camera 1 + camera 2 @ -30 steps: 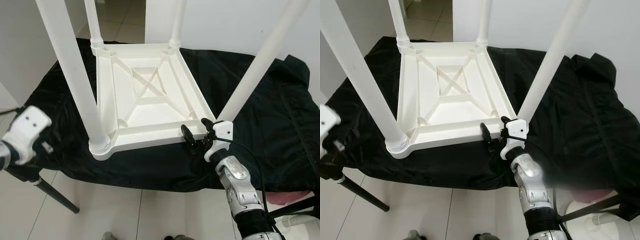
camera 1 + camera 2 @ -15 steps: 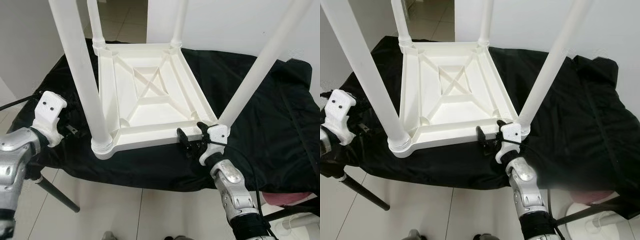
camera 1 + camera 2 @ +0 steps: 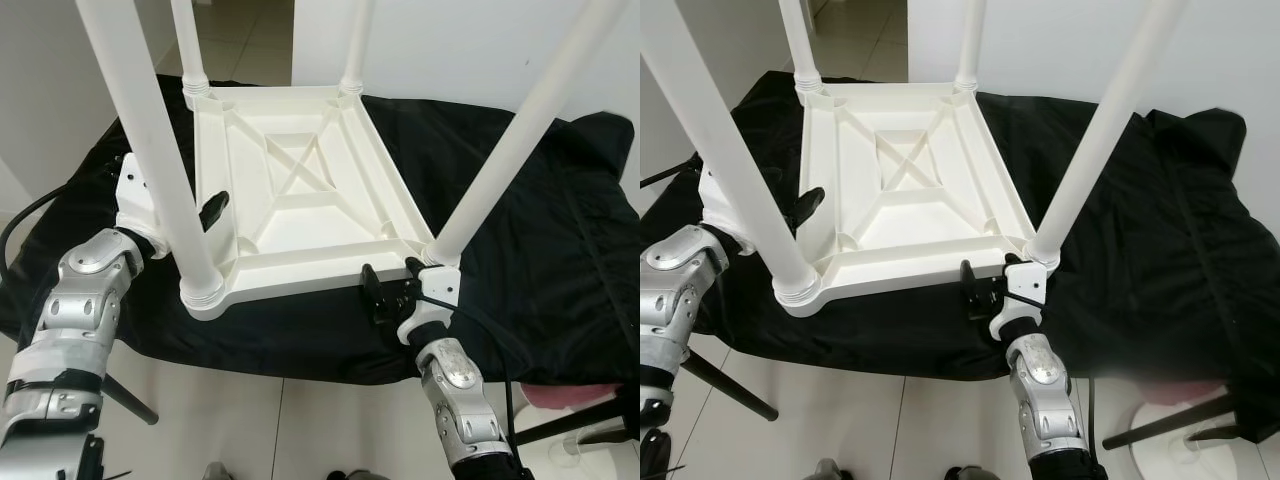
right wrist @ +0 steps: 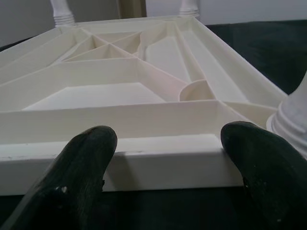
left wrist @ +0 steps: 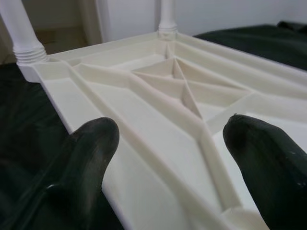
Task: Building children table
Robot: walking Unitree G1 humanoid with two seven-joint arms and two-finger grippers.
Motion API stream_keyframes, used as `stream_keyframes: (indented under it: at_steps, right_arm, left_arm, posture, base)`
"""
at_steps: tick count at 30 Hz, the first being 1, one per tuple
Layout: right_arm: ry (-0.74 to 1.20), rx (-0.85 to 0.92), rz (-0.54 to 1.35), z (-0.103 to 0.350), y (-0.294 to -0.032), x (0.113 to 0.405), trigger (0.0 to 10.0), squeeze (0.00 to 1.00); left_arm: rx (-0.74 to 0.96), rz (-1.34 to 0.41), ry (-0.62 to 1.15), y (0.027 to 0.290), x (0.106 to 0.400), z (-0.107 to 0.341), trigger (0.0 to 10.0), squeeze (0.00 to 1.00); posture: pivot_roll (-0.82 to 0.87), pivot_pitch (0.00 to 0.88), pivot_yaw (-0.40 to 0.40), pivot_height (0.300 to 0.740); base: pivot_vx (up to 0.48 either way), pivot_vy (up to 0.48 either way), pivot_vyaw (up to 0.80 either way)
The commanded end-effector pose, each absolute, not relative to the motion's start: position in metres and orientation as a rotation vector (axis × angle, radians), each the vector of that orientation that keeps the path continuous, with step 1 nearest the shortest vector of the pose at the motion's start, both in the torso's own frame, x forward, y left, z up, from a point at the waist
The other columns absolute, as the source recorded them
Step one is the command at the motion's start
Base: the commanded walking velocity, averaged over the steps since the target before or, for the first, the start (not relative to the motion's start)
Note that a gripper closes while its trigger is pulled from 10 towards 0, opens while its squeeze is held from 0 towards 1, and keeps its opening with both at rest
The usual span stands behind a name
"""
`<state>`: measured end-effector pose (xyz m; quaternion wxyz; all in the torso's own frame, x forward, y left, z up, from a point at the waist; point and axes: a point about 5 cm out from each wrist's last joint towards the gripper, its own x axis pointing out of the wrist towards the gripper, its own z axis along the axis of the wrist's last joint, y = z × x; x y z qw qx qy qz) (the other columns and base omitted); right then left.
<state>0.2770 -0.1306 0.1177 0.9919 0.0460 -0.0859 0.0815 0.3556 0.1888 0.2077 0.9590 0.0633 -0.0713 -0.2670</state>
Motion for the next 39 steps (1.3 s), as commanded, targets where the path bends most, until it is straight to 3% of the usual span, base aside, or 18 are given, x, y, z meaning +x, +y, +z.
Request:
stream_keyframes:
  at_steps: [1,10,13,22,26,39]
  right_arm:
    - [-0.157,0.122,0.134,0.114,-0.133,0.275,10.0,0.0]
    - [-0.111,0.211,0.082,0.108,-0.132,0.27,10.0,0.0]
    - [-0.09,0.214,0.079,0.105,-0.131,0.269,10.0,0.0]
    - [-0.079,0.219,0.058,0.104,-0.135,0.272,10.0,0.0]
    - [-0.076,0.221,0.002,0.109,-0.148,0.289,10.0,0.0]
    - [0.004,0.119,0.15,0.113,-0.142,0.327,10.0,0.0]
  left_arm:
    - [0.127,-0.571,-0.14,0.184,0.356,0.205,10.0,0.0]
    - [0.063,-0.756,-0.13,0.151,0.345,0.196,10.0,0.0]
    - [0.05,-0.889,-0.108,0.131,0.332,0.187,10.0,0.0]
    - [0.015,-1.004,-0.096,0.11,0.317,0.179,10.0,0.0]
    - [-0.043,-1.13,-0.109,0.084,0.295,0.183,10.0,0.0]
    - [-0.091,-1.184,-0.107,0.065,0.274,0.189,10.0,0.0]
  posture:
    - [-0.01,0.131,-0.047,0.74]
    - [-0.02,0.139,-0.051,0.74]
    - [-0.02,0.139,-0.055,0.74]
    - [-0.01,0.139,-0.058,0.74]
    - [-0.01,0.142,-0.056,0.74]
    - [-0.01,0.146,-0.045,0.74]
  base:
    - [0.0,0.0,0.0]
    - [0.0,0.0,0.0]
    - [0.0,0.0,0.0]
    - [0.0,0.0,0.0]
    - [0.0,0.0,0.0]
    - [0.0,0.0,0.0]
